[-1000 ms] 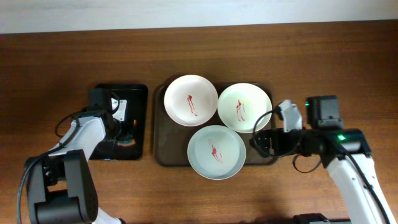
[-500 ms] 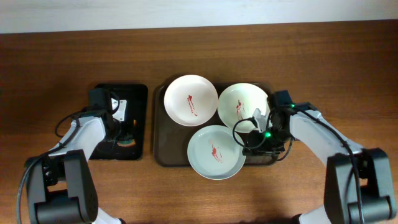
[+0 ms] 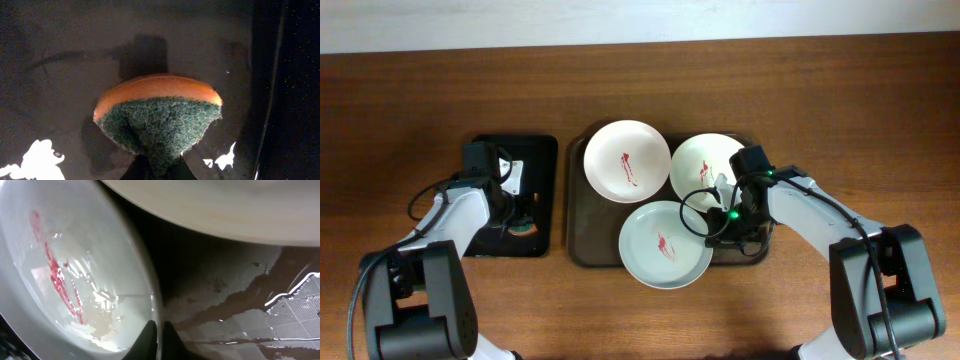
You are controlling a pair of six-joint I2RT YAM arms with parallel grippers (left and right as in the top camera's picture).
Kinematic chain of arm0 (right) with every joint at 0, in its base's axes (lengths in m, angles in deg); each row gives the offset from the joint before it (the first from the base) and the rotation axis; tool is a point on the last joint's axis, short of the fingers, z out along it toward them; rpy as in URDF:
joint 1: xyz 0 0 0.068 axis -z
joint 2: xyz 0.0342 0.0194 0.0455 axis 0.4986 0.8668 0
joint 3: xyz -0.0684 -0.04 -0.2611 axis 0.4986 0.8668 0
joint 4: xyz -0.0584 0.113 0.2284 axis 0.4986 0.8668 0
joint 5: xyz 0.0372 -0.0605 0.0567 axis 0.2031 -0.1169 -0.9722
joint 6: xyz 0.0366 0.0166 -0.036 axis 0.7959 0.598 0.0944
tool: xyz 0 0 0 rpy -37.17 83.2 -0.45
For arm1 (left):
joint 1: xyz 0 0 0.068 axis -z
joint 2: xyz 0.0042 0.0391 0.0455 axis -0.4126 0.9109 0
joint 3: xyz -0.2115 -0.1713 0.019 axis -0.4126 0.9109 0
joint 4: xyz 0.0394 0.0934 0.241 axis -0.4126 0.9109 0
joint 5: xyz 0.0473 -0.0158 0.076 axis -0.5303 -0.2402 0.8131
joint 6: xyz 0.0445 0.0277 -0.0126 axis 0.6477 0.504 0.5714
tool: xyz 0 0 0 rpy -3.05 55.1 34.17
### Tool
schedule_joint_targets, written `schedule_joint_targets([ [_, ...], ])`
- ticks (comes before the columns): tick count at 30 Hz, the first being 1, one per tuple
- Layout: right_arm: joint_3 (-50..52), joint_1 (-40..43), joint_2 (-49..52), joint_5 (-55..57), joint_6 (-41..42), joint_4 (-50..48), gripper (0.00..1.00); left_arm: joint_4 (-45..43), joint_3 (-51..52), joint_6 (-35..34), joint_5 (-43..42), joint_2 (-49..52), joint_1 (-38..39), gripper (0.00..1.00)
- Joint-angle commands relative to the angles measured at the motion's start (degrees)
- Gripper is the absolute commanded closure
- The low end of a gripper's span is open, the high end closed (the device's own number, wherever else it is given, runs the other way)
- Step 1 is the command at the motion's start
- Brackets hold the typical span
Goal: Clean dirty plates on tray and stack at the side
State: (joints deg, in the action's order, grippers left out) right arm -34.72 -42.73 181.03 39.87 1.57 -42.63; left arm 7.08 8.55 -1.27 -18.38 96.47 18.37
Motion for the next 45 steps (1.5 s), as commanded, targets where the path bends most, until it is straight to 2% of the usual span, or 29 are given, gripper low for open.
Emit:
schedule_joint_targets([
  [1, -0.79, -0.42, 0.55, 0.00, 0.11, -0.90, 0.96, 0.33, 0.26, -0.55, 0.72, -0.22, 0.00, 0.91],
  [5, -0.79, -1.49, 0.55, 0.04, 1.64, -2.71, 0.96, 0.33, 0.26, -0.55, 0.72, -0.22, 0.02, 0.89],
  [8, -0.79, -2.56, 0.55, 0.07, 1.62, -3.56, 0.96, 0.33, 0.26, -0.55, 0.72, -0.22, 0.00, 1.00],
  [17, -0.79, -2.60, 0.55, 0.04, 1.62, -3.63, 0.96, 2.89, -4.63, -0.52, 0.72, -6.34, 0.00, 1.00],
  [28, -0.79, -2.60, 0.55, 0.02, 1.60, -3.61, 0.96, 3.52, -3.15, -0.55, -1.03, -8.09, 0.13, 1.00],
  [35, -0.79, -2.60, 0.55, 0.02, 1.57, -3.13, 0.96, 0.92, 1.27, -0.55, -1.22, -7.93, 5.97, 1.00],
  [41, -0.79, -2.58, 0.55, 0.02, 1.57, -2.97, 0.96, -0.13, 4.28, -2.32, -1.77, -7.91, 7.21, 1.00],
  [45, -0.79, -2.60, 0.55, 0.04, 1.57, -2.97, 0.96, -0.11, 4.39, -2.32, -7.10, -7.93, 9.40, 1.00],
])
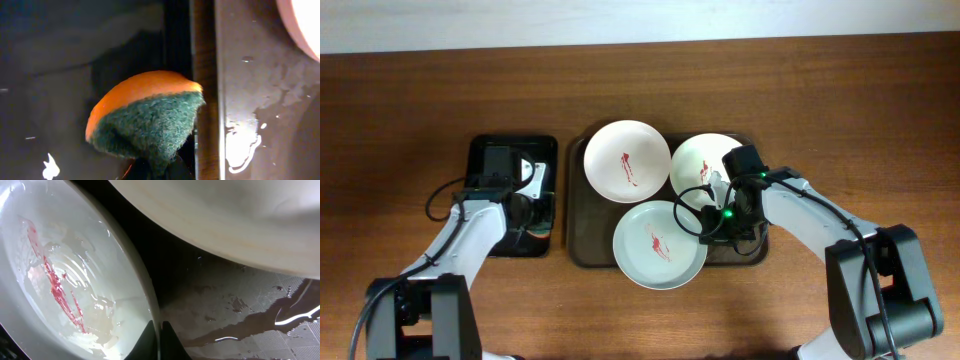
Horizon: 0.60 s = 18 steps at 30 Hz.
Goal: Clean dirty plates on tray and stack at the side
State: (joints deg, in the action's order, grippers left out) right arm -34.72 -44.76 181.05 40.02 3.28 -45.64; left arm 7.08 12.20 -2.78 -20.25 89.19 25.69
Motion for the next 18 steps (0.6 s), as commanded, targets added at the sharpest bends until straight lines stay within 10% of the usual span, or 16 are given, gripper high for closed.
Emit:
schedule_joint_targets([
  [1, -0.79, -0.55, 0.52, -0.11, -0.13, 0.02, 0.96, -0.11, 0.74, -0.81, -5.22, -0.66, 2.80, 1.00],
  [18, -0.79, -0.55, 0.52, -0.09, -0.13, -0.15, 0.96, -4.68, -0.72, -0.79, 6.91, -9.99, 4.63, 1.00],
])
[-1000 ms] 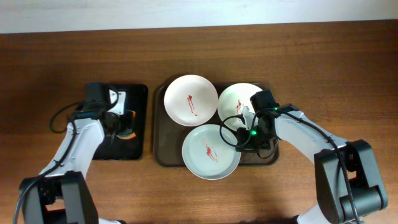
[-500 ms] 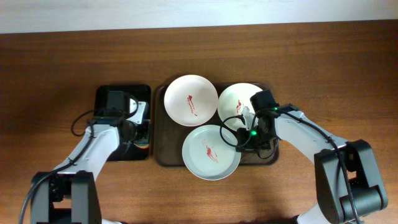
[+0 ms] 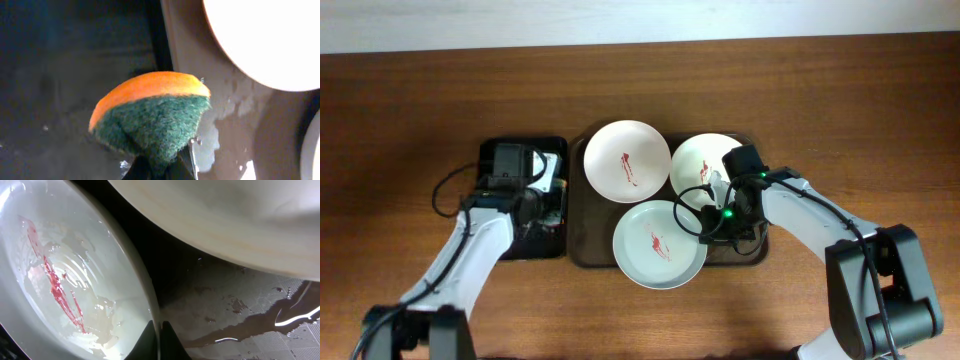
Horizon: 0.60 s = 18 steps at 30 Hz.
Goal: Clean dirty plates on tray and stack at the side
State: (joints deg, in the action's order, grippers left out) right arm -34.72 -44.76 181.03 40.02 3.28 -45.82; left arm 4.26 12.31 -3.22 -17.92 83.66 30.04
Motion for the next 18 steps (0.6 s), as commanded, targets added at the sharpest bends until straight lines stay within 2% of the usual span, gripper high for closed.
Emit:
schedule_joint_targets([
  [1, -0.79, -0.55, 0.55, -0.11, -0.13, 0.00, 0.96, -2.97, -0.83, -0.33, 5.27, -5.86, 0.20, 1.00],
  [8, -0.79, -0.55, 0.55, -0.09, -0.13, -0.02, 0.96, -11.52, -0.83, -0.33, 5.38, -12.55, -2.21, 1.00],
  [18, -0.79, -0.55, 0.55, -0.09, -0.13, 0.00, 0.96, -12.79, -0.83, -0.33, 5.38, -12.72, -2.21, 1.00],
])
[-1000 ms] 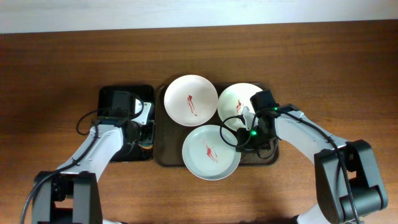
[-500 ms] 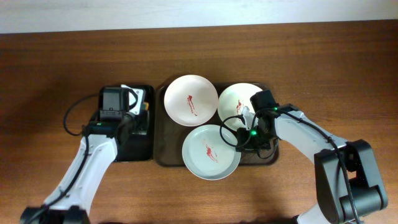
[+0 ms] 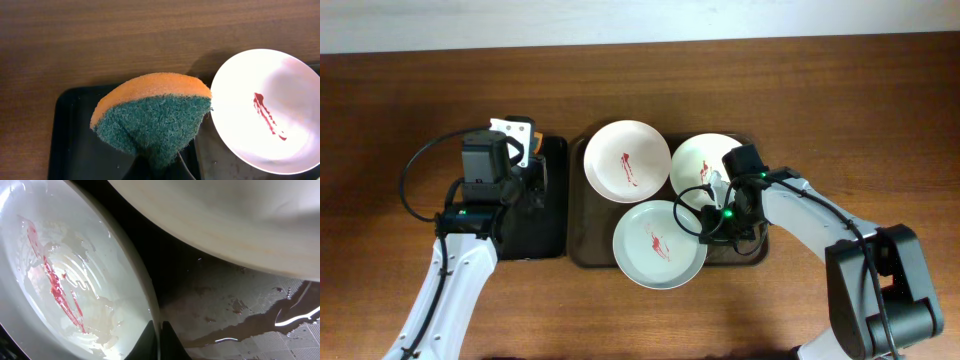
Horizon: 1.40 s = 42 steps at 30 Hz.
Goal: Clean dirty plates on tray and stack at the side
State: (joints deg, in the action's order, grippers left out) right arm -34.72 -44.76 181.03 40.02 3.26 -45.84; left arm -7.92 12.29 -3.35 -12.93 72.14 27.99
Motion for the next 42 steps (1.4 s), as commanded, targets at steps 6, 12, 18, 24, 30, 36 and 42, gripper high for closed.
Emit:
schedule_joint_targets([
  [6, -0.79, -0.55, 0.55, -0.11, -0.11, 0.02, 0.96, -0.63, -0.81, -0.20, 0.39, -1.20, -0.15, 1.00],
  [12, -0.79, -0.55, 0.55, -0.09, -0.11, 0.02, 0.96, -1.03, -0.81, -0.20, 0.42, -1.20, -0.15, 1.00],
  [18, -0.79, -0.55, 0.55, -0.09, -0.13, -0.04, 0.96, 4.59, -0.68, -0.22, 0.17, -1.11, -0.13, 1.00],
  [24, -0.81, -0.55, 0.55, 0.33, -0.13, -0.83, 0.96, 14.80, 1.20, -3.28, -0.04, 2.40, -0.13, 1.00],
  [30, -0.81, -0.57, 0.55, 0.31, -0.13, -0.83, 0.96, 16.63, 1.20, -4.55, -3.50, 4.39, -0.13, 1.00],
  [36, -0.81, -0.57, 0.55, 0.31, -0.13, -0.81, 0.96, 16.48, 1.18, -4.55, -7.67, 4.39, -0.13, 1.00],
  [42, -0.81, -0.57, 0.55, 0.28, -0.13, -0.81, 0.96, 14.62, 1.18, -9.16, -23.67, 4.39, 0.79, 1.00],
])
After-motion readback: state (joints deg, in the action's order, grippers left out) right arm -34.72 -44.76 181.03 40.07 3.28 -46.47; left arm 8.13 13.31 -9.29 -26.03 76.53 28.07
